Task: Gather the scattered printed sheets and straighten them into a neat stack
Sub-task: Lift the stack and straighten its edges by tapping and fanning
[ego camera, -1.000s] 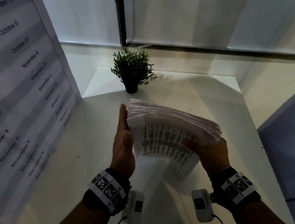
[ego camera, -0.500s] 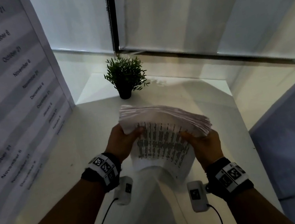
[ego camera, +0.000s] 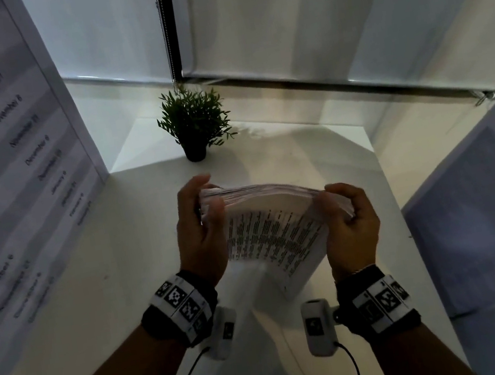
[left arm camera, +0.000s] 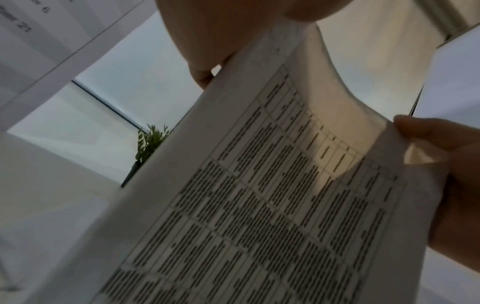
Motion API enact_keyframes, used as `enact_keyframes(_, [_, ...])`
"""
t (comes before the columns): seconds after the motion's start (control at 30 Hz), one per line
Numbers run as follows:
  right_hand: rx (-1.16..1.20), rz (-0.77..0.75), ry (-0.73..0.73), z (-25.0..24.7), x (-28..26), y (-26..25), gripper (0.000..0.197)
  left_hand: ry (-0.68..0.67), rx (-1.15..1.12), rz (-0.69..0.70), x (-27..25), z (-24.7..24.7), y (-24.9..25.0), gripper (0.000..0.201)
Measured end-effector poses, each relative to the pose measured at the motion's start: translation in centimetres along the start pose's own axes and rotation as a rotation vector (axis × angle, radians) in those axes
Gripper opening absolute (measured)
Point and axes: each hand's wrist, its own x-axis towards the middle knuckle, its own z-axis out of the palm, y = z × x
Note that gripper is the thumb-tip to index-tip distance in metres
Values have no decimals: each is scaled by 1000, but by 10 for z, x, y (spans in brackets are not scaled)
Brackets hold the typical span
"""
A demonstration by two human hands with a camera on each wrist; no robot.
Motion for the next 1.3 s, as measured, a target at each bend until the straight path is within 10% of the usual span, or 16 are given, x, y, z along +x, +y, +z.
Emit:
enact_keyframes(0.27, [11,-8,103,1,9,3,27,16,289,71,18,3,3,23])
enact_keyframes(0.77, [-2,44,-63,-2,-3,5,28,15,-66,-143,27,-2,6,22])
enact_keyframes(0.9, [37,130,-146,-6,-4,10,66,0,-110,-170,24,-10,-4,36])
enact_keyframes(1.03, [32,220,-187,-7,1,19,38,-226,-84,-219,20,-17,-10,77])
enact_keyframes(1.3, [16,138,-221,-16,16,4,26,-116,103,-162,13,-19,-6,23])
